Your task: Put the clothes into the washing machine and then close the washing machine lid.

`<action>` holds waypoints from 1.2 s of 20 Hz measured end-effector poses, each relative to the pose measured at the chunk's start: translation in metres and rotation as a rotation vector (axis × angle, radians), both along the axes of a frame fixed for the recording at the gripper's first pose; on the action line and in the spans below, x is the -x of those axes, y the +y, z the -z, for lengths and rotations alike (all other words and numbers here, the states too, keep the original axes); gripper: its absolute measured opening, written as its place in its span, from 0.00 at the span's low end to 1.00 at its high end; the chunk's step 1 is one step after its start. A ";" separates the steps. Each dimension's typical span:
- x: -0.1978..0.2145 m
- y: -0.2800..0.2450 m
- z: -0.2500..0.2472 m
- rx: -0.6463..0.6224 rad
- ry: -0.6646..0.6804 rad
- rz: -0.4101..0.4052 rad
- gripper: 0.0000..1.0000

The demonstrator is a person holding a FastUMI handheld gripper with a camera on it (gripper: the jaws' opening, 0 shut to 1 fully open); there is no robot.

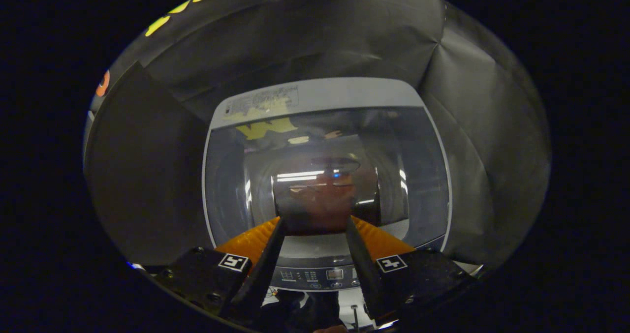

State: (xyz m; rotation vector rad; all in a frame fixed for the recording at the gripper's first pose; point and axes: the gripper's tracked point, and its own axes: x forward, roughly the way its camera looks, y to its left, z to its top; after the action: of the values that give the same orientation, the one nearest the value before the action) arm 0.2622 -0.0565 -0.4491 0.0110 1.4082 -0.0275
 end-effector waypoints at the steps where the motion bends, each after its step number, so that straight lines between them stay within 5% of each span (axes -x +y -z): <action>1: 0.002 0.001 0.001 -0.011 0.005 0.009 0.80; 8: 0.007 -0.005 0.014 0.000 -0.028 0.003 0.80; 10: 0.009 -0.008 0.013 -0.006 -0.030 -0.002 1.00; 15: 0.009 -0.008 0.005 0.001 -0.052 0.010 1.00; 24: 0.016 0.040 -0.088 -0.019 -0.438 0.082 0.99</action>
State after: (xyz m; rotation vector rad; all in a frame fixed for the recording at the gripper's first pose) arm 0.2458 -0.0166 -0.3607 0.0856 0.9691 -0.0753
